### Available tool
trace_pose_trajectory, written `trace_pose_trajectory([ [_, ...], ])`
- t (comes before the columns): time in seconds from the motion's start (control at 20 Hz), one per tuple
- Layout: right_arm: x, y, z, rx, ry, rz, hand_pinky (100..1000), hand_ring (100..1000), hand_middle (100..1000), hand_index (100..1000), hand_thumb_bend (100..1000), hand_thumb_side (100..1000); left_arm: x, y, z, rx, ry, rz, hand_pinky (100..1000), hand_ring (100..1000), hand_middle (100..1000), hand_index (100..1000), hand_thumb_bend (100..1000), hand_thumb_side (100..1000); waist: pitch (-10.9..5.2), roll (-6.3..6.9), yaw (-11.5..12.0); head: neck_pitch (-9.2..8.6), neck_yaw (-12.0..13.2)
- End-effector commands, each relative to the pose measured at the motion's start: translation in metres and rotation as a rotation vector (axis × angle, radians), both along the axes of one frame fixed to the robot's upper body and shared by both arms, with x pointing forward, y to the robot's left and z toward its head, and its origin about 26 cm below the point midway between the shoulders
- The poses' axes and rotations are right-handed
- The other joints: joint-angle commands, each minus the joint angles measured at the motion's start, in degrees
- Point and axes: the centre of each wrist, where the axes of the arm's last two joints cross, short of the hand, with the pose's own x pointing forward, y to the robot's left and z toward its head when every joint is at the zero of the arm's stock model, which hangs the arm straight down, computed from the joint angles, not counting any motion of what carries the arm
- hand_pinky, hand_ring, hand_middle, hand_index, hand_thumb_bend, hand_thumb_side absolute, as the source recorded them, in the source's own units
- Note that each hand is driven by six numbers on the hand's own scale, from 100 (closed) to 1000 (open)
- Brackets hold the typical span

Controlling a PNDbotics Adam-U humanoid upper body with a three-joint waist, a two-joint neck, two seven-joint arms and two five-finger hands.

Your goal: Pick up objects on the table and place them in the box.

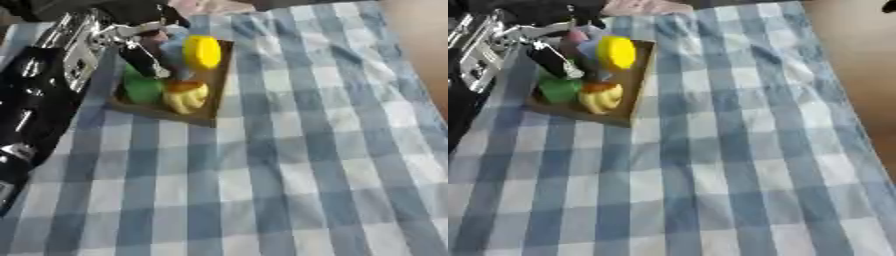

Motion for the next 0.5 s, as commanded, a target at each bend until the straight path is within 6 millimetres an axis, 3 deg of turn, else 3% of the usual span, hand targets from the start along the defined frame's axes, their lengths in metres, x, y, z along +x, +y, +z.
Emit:
trace_pose_trajectory([
  [0.05, -0.0037, -0.0022, 0.0088, -0.019, -0.017, -0.002, 873, 615, 434, 761, 100, 470, -0.0043, 0.0106, 0.0178, 0.0, -0.054, 0.028, 937, 936, 865, 951, 393, 229, -1.82, -0.42, 0.0, -0.07, -0.2],
  [0.5, -0.0037, -0.0023, 0.0084, -0.012, -0.018, 0.002, 873, 616, 435, 761, 100, 470, -0.0064, 0.0088, 0.0181, -0.02, -0.051, 0.019, 928, 924, 857, 944, 347, 208, -2.24, -0.8, 0.1, -0.14, -0.2],
])
